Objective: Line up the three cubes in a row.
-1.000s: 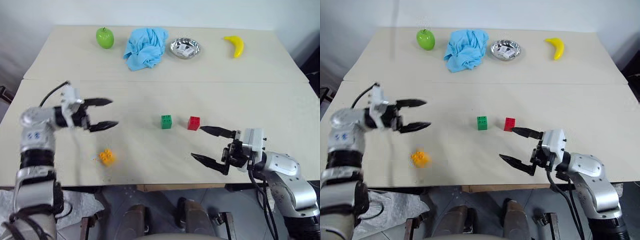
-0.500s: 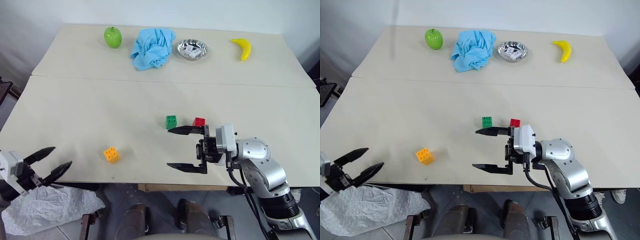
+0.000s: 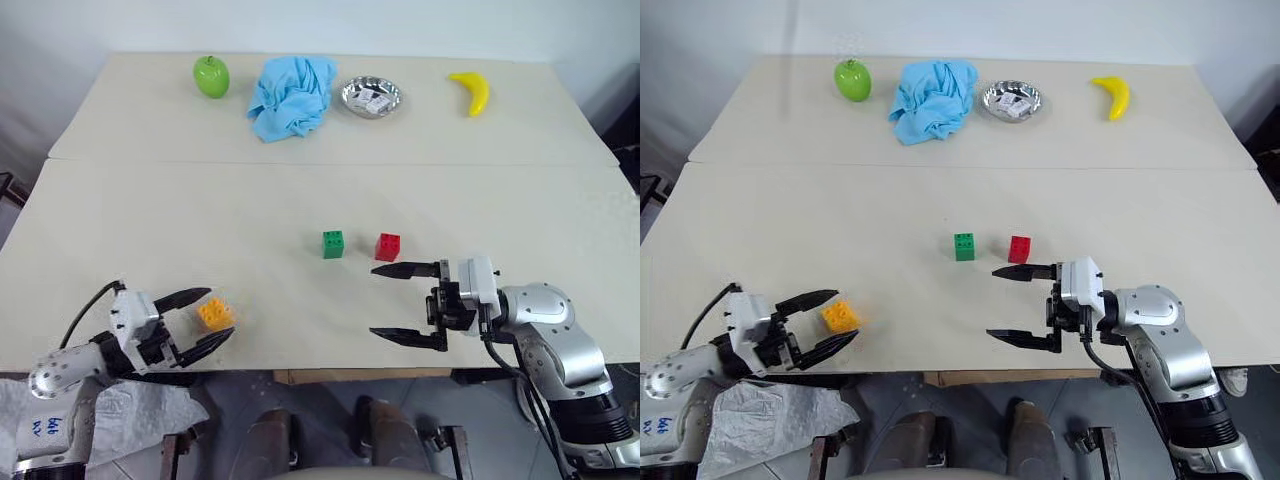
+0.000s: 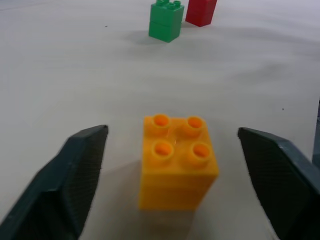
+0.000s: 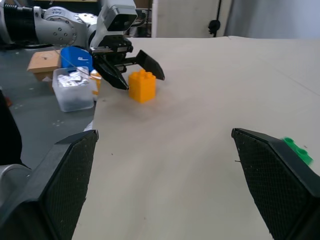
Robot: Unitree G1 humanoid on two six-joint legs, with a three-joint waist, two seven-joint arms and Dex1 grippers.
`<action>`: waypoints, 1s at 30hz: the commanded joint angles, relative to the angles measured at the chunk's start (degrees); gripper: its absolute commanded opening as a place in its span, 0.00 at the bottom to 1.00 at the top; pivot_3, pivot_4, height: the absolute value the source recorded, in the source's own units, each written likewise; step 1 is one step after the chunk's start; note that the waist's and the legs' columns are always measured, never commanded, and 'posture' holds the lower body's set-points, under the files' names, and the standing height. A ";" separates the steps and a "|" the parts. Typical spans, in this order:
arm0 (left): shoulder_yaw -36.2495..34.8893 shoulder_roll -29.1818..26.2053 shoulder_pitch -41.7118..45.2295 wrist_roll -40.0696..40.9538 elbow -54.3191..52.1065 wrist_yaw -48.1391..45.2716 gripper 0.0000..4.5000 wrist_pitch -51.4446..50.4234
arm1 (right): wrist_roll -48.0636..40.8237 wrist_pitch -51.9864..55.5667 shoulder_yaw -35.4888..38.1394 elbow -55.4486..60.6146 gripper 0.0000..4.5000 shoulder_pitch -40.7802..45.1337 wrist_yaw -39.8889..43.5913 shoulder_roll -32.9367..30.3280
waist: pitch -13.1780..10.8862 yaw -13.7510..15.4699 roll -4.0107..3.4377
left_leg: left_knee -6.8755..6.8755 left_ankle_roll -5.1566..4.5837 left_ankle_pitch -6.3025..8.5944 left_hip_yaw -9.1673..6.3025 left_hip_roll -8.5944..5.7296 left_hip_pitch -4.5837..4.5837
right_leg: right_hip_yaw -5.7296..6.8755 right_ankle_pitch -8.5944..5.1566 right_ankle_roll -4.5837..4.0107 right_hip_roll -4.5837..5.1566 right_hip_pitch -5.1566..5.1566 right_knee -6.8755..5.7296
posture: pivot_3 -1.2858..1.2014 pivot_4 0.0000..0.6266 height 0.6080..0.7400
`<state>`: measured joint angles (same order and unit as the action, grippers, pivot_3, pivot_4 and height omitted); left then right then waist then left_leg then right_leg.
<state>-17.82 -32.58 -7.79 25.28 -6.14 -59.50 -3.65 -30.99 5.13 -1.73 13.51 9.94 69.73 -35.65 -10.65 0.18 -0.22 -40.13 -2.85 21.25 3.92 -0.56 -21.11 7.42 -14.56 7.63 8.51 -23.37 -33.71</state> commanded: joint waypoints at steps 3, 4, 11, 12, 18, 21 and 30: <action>0.56 -2.32 1.60 0.27 2.34 -1.80 0.58 1.19 | 0.31 -1.18 3.07 3.60 1.00 -3.37 -2.23 -0.88 | 0.00 -0.15 0.00 | -0.01 0.00 0.00 0.00 0.00 -0.01 | -0.01 0.00 0.00 0.01 0.00 0.02 | 0.52 0.24 1.00; 0.71 -3.46 2.96 0.35 3.45 -2.85 0.51 1.07 | 0.33 -1.27 3.72 3.86 1.00 -4.26 -2.52 -1.18 | 0.00 0.04 0.00 | -0.02 0.00 0.00 0.01 0.00 0.00 | -0.02 0.00 0.00 0.01 0.00 0.01 | 0.52 0.24 1.00; 7.43 -9.34 23.32 1.21 16.98 -15.07 0.34 -2.35 | 0.96 -2.11 7.43 4.50 1.00 -7.98 -5.02 -1.92 | 0.02 1.36 -0.03 | -0.11 -0.02 -0.02 0.01 -0.04 0.00 | -0.03 0.00 0.00 0.02 0.02 -0.07 | 0.52 0.24 1.00; 9.38 -8.67 28.55 -0.18 21.22 -16.85 0.34 -1.20 | 1.17 -2.38 7.75 4.30 1.00 -8.25 -5.39 -1.89 | 0.02 1.60 -0.04 | -0.12 -0.03 -0.04 -0.01 -0.06 0.00 | -0.03 0.00 0.00 0.03 0.02 -0.08 | 0.52 0.24 1.00; 18.39 -0.66 55.21 -9.82 50.74 -23.66 0.34 10.46 | 2.02 -3.29 8.20 2.87 1.00 -7.53 -6.86 -1.16 | 0.05 1.23 0.01 | -0.14 -0.11 -0.09 0.06 -0.51 -0.04 | 0.01 0.03 0.06 0.01 0.04 -0.11 | 0.52 0.24 1.00; 21.78 3.54 65.34 -16.60 66.92 -21.42 0.34 17.47 | 2.34 -4.03 9.22 3.33 1.00 -8.06 -8.48 -0.83 | 0.04 0.99 0.05 | -0.09 -0.12 -0.09 0.54 -0.50 -0.11 | 0.17 0.03 0.06 -0.01 0.01 -0.03 | 0.52 0.24 1.00; 21.53 6.77 71.77 -23.16 80.24 -17.11 0.34 24.58 | 3.11 -5.24 12.16 8.40 1.00 -15.24 -13.88 -0.01 | -0.01 0.53 0.12 | 0.03 -0.16 -0.09 0.76 -0.38 -0.13 | 0.21 0.03 0.09 0.01 -0.12 0.02 | 0.52 0.24 1.00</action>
<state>4.60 -25.76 62.52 2.72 73.53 -76.91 20.00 -27.63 1.15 8.59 18.89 -4.58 56.96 -35.93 -10.65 0.72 -0.10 -40.13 -3.02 21.15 4.68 -0.95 -21.25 7.61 -14.51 7.75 8.52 -23.48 -33.70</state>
